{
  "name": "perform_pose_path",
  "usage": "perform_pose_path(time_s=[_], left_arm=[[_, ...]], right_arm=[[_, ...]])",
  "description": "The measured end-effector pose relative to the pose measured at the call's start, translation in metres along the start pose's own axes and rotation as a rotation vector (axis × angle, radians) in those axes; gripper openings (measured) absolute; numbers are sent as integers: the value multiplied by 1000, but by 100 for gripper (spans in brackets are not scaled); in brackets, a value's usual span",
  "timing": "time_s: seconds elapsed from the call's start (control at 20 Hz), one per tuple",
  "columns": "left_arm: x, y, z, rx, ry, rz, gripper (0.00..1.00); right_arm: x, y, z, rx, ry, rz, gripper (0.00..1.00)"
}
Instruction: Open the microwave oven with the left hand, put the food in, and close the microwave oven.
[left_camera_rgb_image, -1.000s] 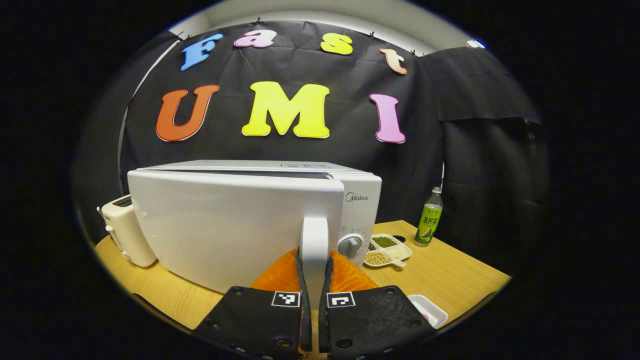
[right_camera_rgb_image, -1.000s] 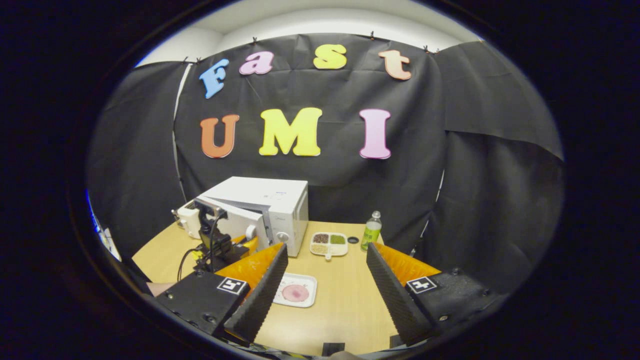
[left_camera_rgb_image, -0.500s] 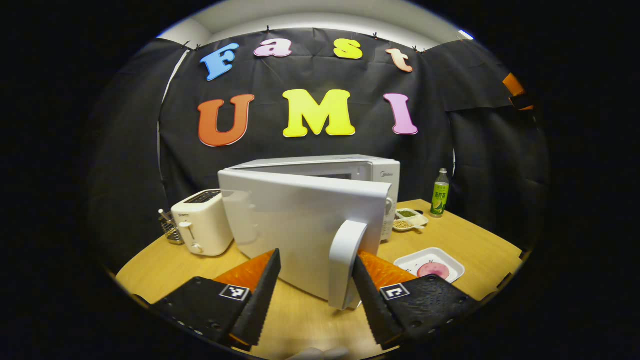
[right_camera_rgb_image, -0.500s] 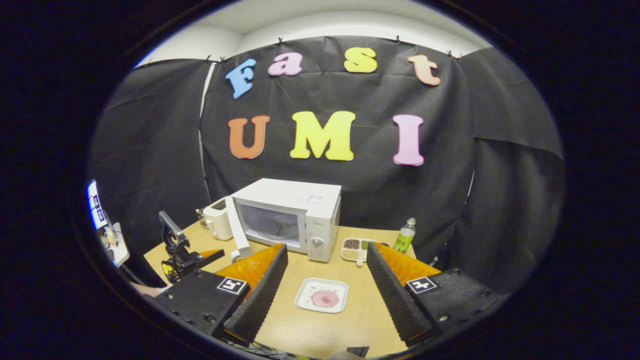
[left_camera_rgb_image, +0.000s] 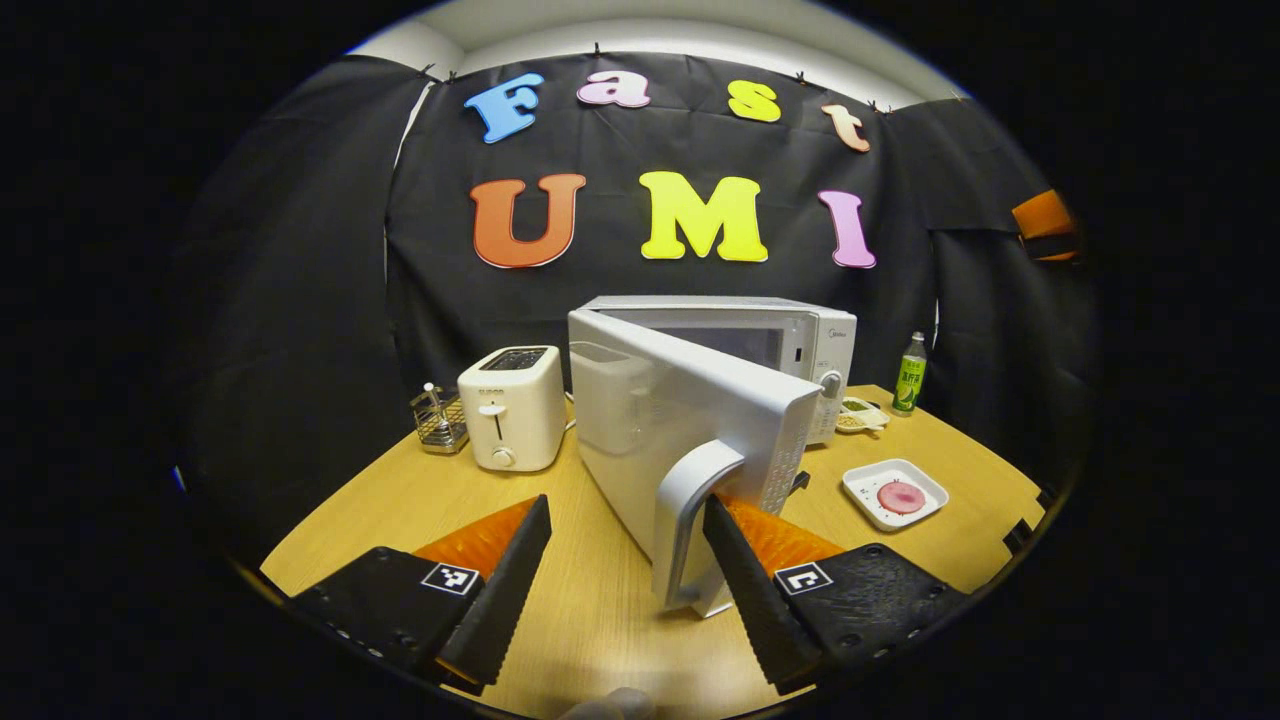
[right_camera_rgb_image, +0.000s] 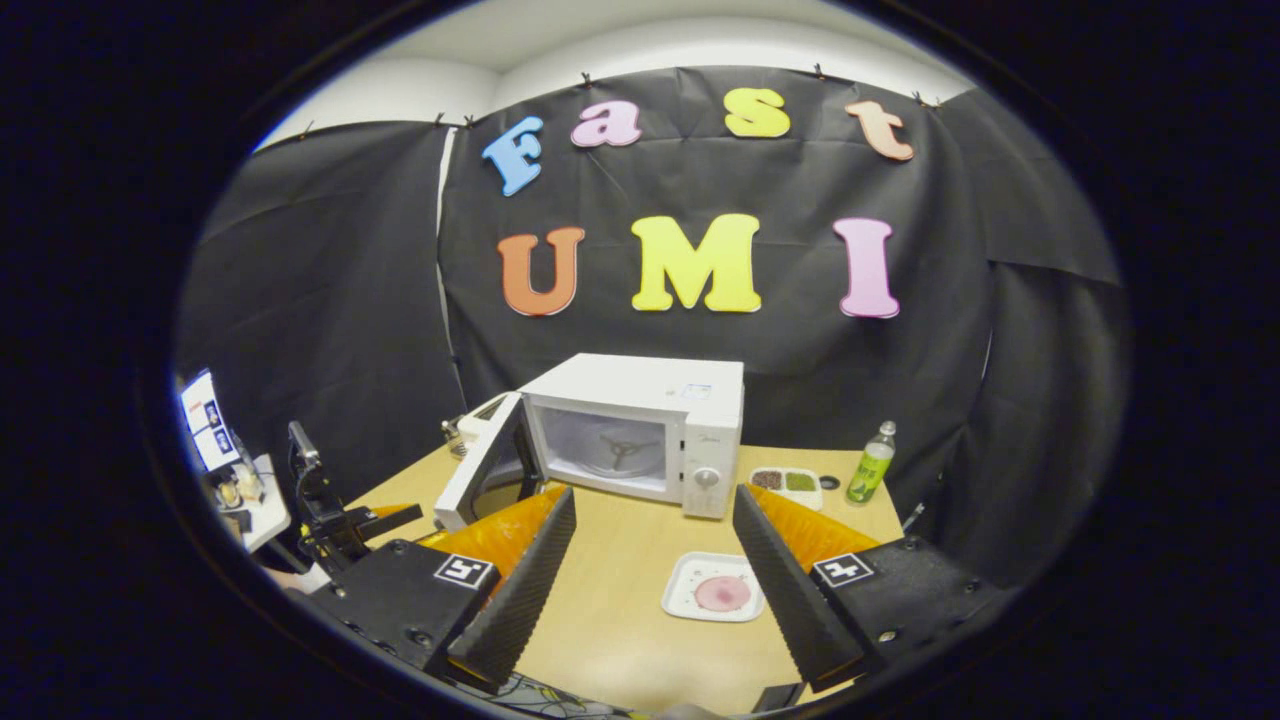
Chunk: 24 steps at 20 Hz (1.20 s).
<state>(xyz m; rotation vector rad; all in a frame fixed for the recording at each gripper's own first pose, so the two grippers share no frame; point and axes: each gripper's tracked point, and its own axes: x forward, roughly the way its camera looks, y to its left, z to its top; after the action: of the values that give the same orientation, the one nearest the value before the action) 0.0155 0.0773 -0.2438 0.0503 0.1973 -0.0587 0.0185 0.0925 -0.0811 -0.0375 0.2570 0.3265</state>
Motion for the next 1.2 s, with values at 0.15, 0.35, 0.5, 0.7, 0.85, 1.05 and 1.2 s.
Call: perform_pose_path(time_s=[0.15, 0.35, 0.5, 0.7, 0.85, 1.05, 1.2], left_arm=[[-11, 35, -3, 25, 14, 57, 93], [-32, 80, -1, 14, 27, 137, 93], [-53, 94, 5, -18, 31, 167, 93], [-72, 86, 28, -45, 2, 164, 94], [-80, 60, 54, -61, -49, 121, 94], [-83, 23, 83, -104, -88, 85, 94], [-81, -3, 105, -151, -108, 69, 94]], right_arm=[[0, 3, -1, -4, -22, -5, 92], [6, -8, -10, 3, -38, -32, 92], [18, -25, -26, 35, -11, -46, 100], [44, -60, -65, 38, 82, -83, 100], [70, -94, -110, 66, 195, -115, 87], [104, -135, -170, 120, 345, -131, 77], [130, -152, -215, 214, 466, -104, 48]])
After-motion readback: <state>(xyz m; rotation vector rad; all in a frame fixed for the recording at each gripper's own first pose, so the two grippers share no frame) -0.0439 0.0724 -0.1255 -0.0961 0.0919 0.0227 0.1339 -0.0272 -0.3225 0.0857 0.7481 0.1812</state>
